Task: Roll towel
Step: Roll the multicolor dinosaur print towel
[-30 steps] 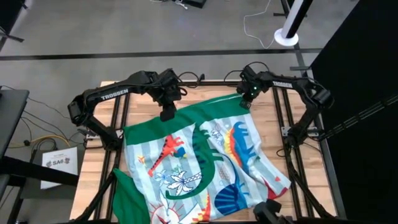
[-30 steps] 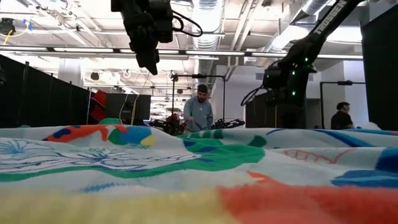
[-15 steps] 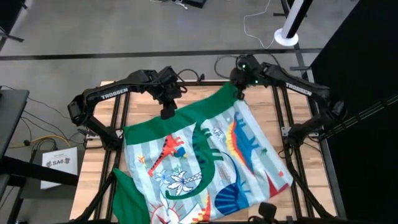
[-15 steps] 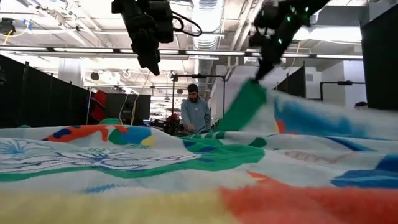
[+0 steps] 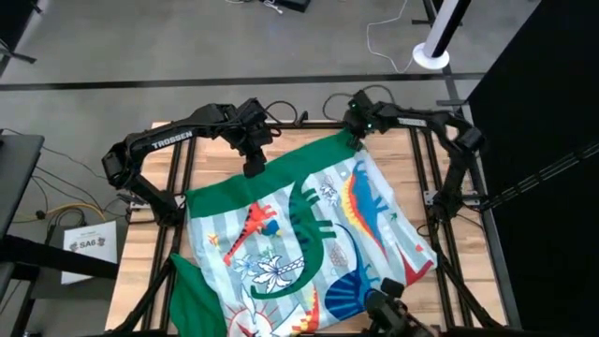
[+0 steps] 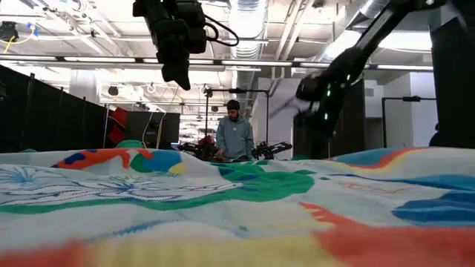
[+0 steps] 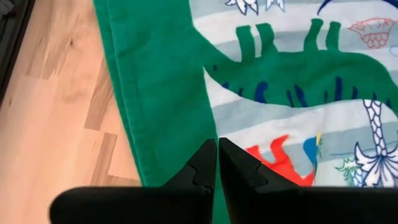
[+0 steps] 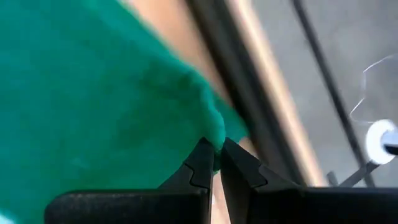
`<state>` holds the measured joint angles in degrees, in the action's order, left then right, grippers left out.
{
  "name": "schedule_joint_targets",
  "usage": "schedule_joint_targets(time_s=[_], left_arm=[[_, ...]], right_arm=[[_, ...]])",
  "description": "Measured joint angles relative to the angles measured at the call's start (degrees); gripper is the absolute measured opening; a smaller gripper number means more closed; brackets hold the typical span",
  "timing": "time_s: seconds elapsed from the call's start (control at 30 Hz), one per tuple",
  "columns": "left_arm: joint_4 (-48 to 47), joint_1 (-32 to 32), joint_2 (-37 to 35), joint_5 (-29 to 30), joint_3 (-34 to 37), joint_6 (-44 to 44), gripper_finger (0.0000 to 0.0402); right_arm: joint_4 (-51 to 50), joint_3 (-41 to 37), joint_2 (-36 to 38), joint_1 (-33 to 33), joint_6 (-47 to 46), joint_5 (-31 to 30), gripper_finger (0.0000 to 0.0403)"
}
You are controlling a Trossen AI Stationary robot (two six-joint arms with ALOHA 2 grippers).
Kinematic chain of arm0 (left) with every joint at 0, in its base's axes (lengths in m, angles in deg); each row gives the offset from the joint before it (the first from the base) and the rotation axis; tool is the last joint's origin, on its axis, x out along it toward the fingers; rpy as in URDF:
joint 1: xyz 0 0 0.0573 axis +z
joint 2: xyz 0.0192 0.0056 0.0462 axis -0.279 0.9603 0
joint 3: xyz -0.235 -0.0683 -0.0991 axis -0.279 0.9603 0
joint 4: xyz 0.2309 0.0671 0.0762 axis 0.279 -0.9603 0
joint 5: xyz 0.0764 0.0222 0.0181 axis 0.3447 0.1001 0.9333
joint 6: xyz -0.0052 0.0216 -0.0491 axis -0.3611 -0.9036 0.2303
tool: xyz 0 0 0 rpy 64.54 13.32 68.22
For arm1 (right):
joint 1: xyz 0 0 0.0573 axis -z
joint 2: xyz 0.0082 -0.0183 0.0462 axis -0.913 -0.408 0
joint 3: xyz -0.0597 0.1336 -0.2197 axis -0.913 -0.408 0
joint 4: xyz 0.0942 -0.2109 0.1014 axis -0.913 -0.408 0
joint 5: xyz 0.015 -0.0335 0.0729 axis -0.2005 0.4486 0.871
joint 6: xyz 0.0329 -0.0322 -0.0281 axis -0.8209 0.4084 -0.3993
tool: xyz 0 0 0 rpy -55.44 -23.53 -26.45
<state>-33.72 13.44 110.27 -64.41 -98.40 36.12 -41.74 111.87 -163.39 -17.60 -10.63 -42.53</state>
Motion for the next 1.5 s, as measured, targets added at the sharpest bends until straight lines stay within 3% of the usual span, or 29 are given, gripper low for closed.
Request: schedule_joint_targets(time_s=[0.17, 0.3, 0.47, 0.57, 0.7, 0.83, 0.97, 1.17, 1.33, 1.43, 1.5], left_arm=[[0.05, -0.07, 0.01, 0.00, -0.02, 0.72, 0.0004], [0.10, -0.07, 0.04, 0.22, -0.02, 1.35, 0.0004], [0.46, -0.07, 0.04, 1.69, -0.02, 2.26, 0.0004], [1.20, -0.07, 0.04, 1.76, -0.02, 3.33, 0.0004], [1.31, -0.17, 0.04, 1.75, -0.02, 5.37, 0.0004], [1.32, -0.77, 0.04, 1.75, -0.02, 7.52, 0.0004], [2.55, -2.12, 0.04, 1.81, 0.32, 9.11, 0.0004], [4.45, -3.57, 0.04, 3.51, 3.09, 9.74, 0.0004], [1.94, -3.59, 0.04, 10.10, 3.14, 9.66, 0.0003], [1.81, -3.59, -1.51, 12.10, 2.99, 9.00, 0.0003], [2.51, -3.53, -2.67, 13.04, 2.98, 8.82, 0.0003]], right_arm=[[-3.72, 2.11, 0.95, -2.34, 0.30, -4.50, 0.0009], [-6.20, 5.31, 12.37, -6.11, 0.90, -6.22, 0.0009], [3.85, 4.80, 25.51, -6.42, 0.46, -6.31, 0.0009], [5.69, 1.77, 24.21, -1.14, -1.54, -5.30, 0.0009], [10.19, -3.57, 12.25, 3.78, -5.75, -0.80, 0.0009], [13.40, -3.34, -0.42, 4.21, -6.08, -0.32, 0.0008], [15.19, -1.95, -4.30, 2.51, -7.11, -1.58, 0.0008], [14.70, -1.18, -1.00, 0.22, -5.70, -2.92, 0.0008], [12.35, 3.30, 10.15, -2.43, -5.20, -3.65, 0.0008], [18.13, 4.01, 17.53, -4.51, -5.25, -2.59, 0.0008], [22.47, 3.83, 18.60, -4.00, -6.27, -0.93, 0.0008]])
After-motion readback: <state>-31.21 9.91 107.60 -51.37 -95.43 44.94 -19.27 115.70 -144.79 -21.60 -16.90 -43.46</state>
